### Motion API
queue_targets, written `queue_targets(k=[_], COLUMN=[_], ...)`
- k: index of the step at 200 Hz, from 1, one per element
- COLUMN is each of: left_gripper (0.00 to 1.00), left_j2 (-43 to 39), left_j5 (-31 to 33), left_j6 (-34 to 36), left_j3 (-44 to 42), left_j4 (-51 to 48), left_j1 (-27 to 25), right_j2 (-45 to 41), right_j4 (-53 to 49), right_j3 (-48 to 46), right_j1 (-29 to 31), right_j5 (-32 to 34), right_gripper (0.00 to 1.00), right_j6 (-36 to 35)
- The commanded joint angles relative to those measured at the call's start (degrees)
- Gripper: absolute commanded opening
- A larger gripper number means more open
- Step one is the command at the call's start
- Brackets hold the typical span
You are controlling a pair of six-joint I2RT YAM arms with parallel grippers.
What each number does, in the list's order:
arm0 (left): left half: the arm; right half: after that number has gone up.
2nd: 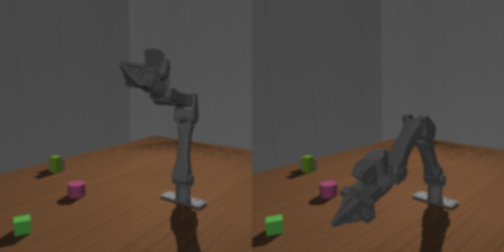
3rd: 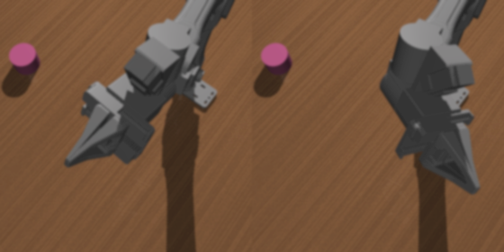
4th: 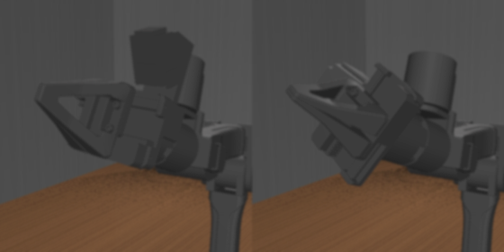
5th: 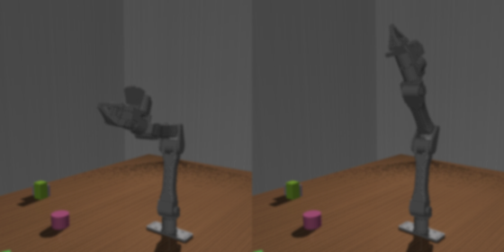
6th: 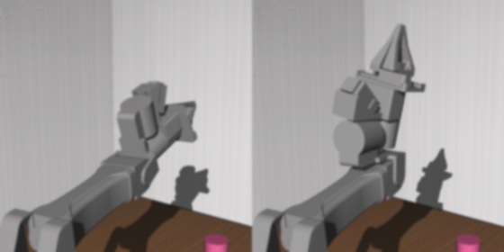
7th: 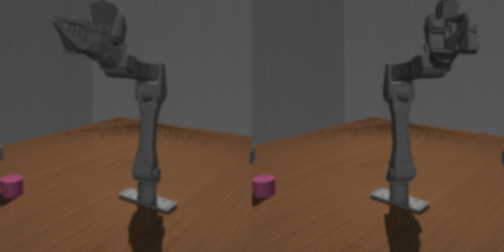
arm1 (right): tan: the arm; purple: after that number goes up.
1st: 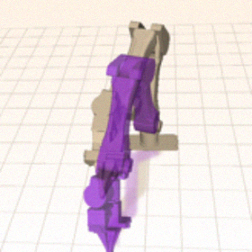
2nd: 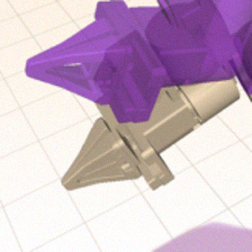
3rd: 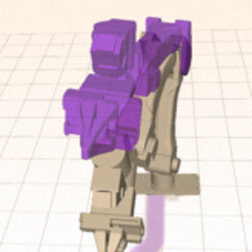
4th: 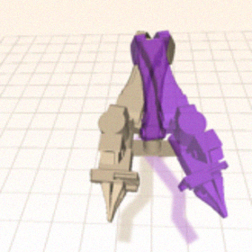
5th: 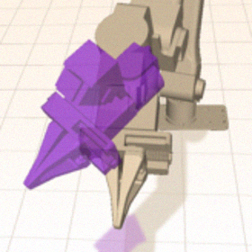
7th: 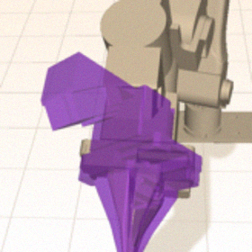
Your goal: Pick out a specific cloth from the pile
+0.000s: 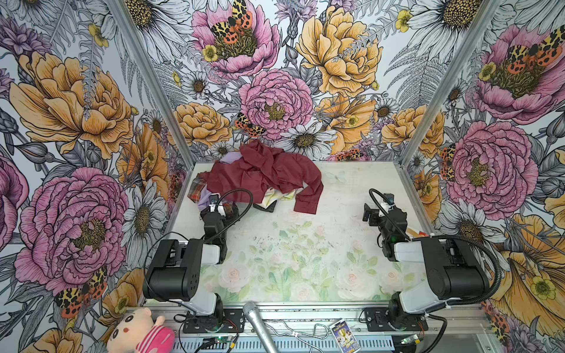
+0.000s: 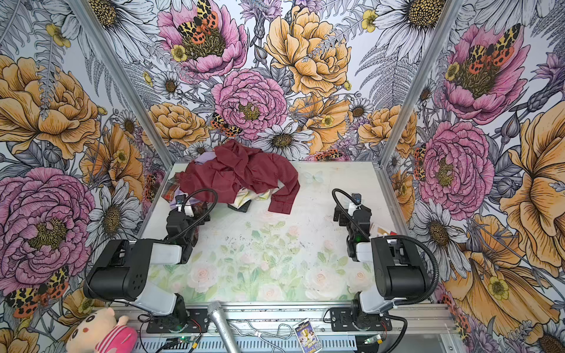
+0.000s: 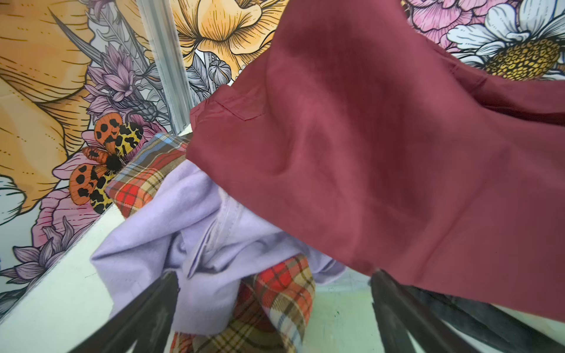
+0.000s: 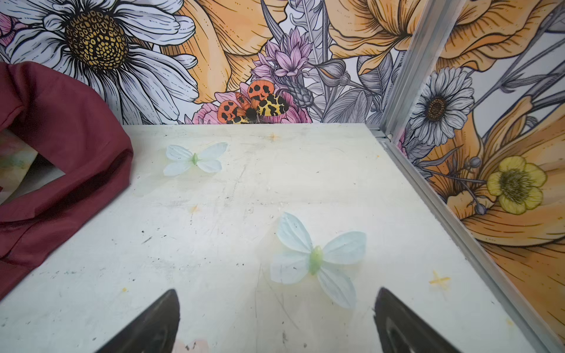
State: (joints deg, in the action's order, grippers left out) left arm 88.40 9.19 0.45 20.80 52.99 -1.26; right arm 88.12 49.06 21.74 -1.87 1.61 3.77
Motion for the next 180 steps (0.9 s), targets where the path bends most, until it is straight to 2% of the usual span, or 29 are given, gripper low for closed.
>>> queue_targets(k=[1,24,74,180], left_gripper=[0.99,0.99,0.99,0.99], left_j2=[0.46,0.93,0.51,0.35], left_j5=[4.69,9.17,6.12,3.77], left_j6=[1.53,2.51,0.95,-0.45], left_j3=[-0.23,-2.21,-0.22,0.58], left_j4=[2.98,7.69,3.13,1.21], left_j1=[-1.77,-3.65,-1.58,0.16], right_j2=[0.02,0.03,0.0,0.04], right_j4=[0.86,0.86,0.86,0.85], right_j3=[0.78,0.78,0.79,0.8], right_j1=[-0.23,-0.23,-0.19,-0.24], right_j5=[-0.45,-0.38,-0.38,-0.35], right_gripper=[1.0,0.99,0.99,1.0], right_j6=[0.58,0.6,0.56,0.62])
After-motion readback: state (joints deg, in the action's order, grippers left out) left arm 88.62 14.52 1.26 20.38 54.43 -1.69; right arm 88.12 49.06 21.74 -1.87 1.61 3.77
